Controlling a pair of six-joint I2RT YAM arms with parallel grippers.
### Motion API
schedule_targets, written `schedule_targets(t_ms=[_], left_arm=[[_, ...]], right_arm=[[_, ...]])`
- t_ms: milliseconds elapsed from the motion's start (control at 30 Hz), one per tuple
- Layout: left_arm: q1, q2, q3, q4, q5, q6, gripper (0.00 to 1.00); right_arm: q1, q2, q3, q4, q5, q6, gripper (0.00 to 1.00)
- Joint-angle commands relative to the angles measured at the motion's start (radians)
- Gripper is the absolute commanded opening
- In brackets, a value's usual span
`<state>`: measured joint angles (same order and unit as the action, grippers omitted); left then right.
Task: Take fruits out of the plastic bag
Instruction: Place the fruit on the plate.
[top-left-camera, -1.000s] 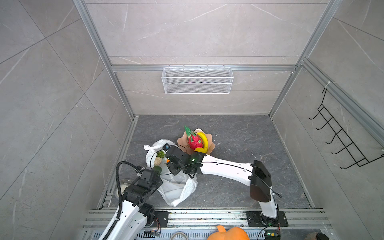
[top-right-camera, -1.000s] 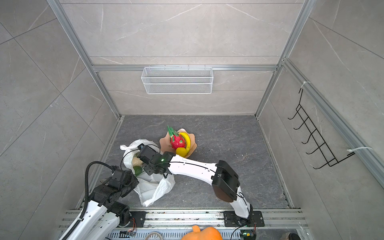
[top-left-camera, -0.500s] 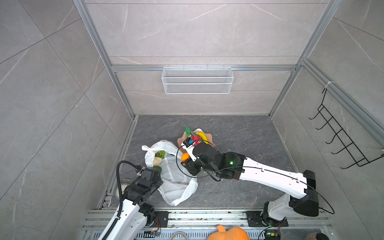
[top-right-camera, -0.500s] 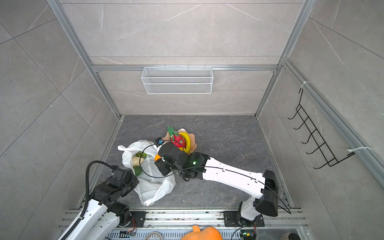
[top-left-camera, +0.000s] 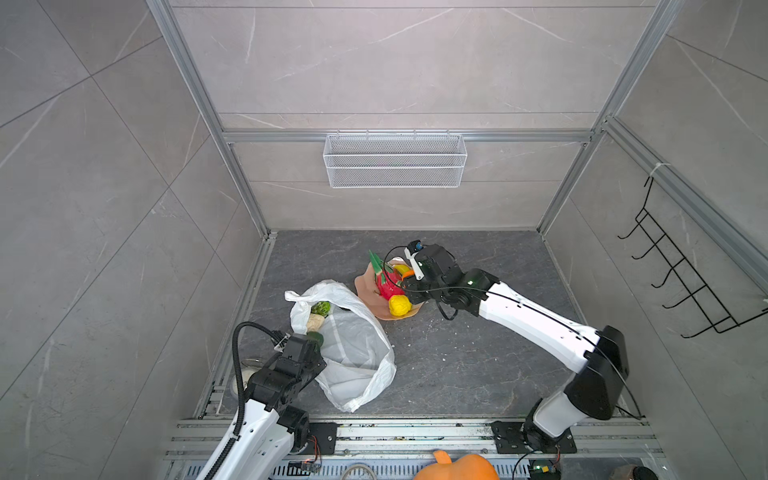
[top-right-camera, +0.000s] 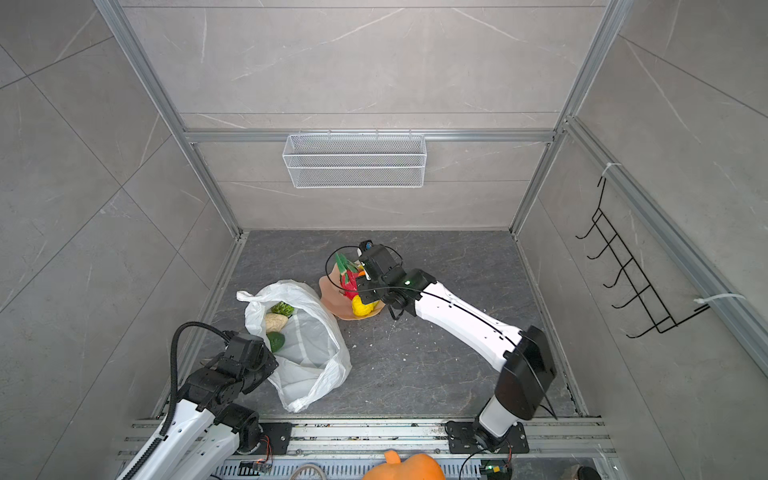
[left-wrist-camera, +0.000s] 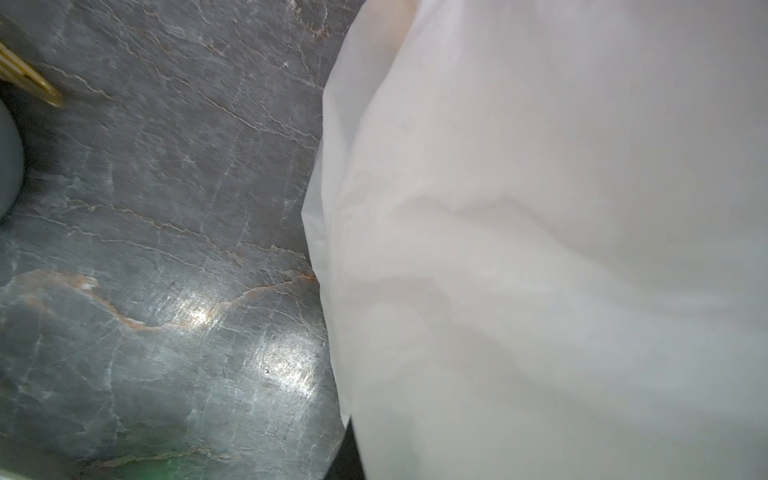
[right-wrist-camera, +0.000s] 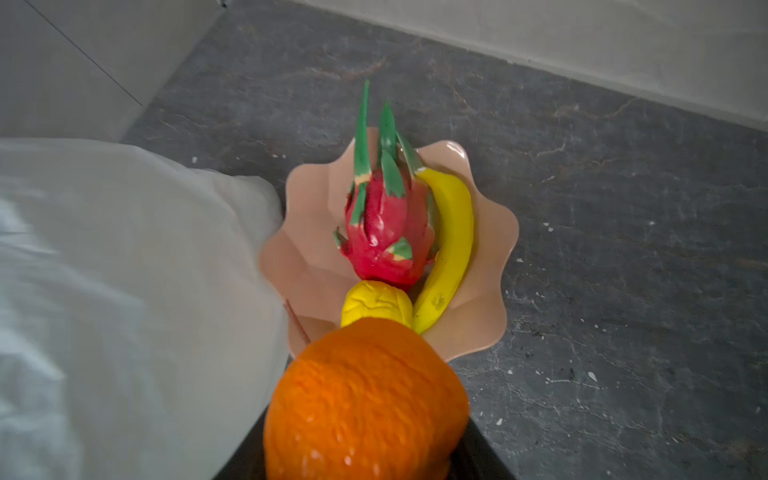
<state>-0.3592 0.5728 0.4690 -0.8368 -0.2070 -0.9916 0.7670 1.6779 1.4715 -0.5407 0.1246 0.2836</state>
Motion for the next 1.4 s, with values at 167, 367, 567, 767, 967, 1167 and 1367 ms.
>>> schedule_targets(t_ms=[167,367,567,767,967,1167,1367], left_arm=[[0.006,-0.011,0.02,0.007,0.011,0.022,0.0],[0.006,-0.003,0.021,0.013,0.011,0.026,0.0],[0.006,-0.012,0.021,0.01,0.014,0.027,0.0],[0.006,-0.006,0.03,0.005,0.01,0.03,0.0],[0.006,-0.013,0.026,0.007,0.008,0.028,0.0],[0.006,-0.018,0.028,0.006,0.01,0.028,0.0],[0.006,-0.033,0.029,0.011,0.011,0.03,0.0]], right_arm=[[-0.101,0.186,-0.006,0.06,-0.094,0.006,0.41],[-0.121,0.255,0.014,0.07,-0.086,0.008,0.42],[-0.138,0.293,0.024,0.074,-0.086,0.011,0.48],[-0.138,0.299,0.027,0.076,-0.093,0.01,0.56],[-0.138,0.295,0.019,0.078,-0.08,0.011,0.68],[-0.138,0.251,0.011,0.063,-0.081,0.015,0.73],[-0.09,0.102,0.012,-0.009,-0.047,-0.01,0.72]])
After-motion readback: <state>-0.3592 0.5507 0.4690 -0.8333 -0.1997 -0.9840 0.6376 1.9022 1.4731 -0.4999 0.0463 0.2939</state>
